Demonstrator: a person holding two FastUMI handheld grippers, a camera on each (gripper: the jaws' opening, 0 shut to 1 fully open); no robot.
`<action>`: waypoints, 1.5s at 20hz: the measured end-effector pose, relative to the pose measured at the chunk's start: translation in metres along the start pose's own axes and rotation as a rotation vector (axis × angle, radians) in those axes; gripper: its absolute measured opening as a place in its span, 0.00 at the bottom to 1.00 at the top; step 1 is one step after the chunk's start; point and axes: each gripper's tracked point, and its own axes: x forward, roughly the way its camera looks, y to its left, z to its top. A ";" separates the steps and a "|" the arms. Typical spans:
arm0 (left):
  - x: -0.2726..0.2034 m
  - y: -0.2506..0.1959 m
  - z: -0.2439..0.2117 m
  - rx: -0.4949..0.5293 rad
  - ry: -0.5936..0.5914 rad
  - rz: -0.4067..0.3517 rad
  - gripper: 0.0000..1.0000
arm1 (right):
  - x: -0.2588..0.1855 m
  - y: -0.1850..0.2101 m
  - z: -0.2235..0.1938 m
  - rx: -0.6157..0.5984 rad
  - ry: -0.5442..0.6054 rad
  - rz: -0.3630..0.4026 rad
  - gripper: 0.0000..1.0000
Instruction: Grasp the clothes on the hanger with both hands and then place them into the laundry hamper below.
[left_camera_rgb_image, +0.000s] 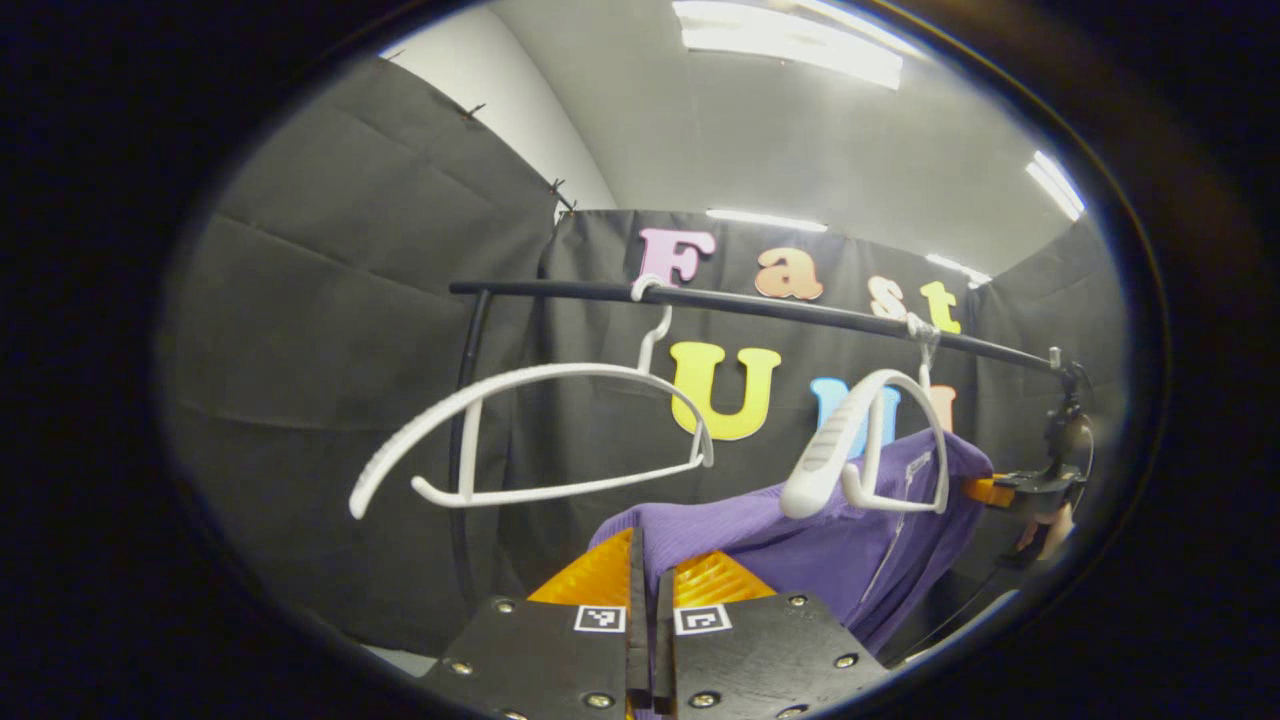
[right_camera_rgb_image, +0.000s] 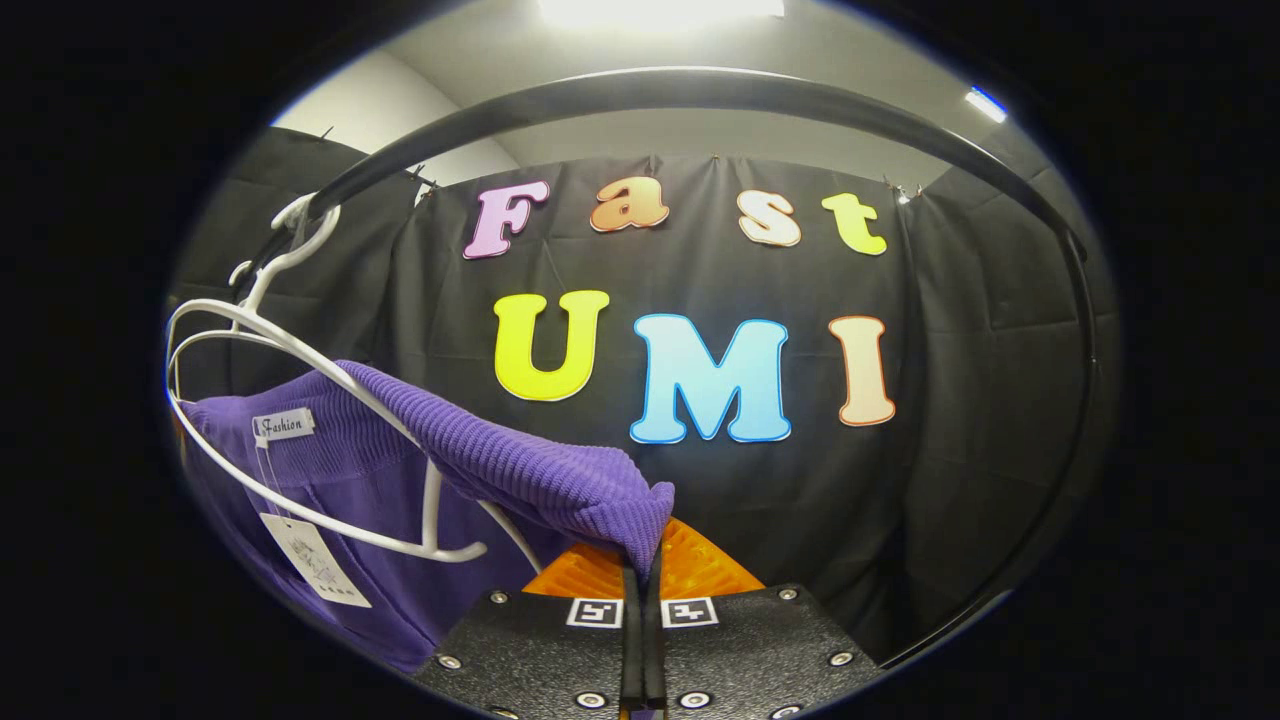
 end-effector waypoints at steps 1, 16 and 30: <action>0.001 -0.004 -0.002 -0.014 0.003 0.001 0.02 | 0.000 -0.003 -0.003 0.001 0.002 0.001 0.00; 0.015 -0.069 -0.037 0.007 0.064 0.011 0.02 | 0.000 -0.060 -0.057 0.040 0.111 -0.045 0.00; -0.061 -0.103 -0.066 -0.008 0.136 0.117 0.02 | -0.052 -0.086 -0.113 0.076 0.213 0.056 0.00</action>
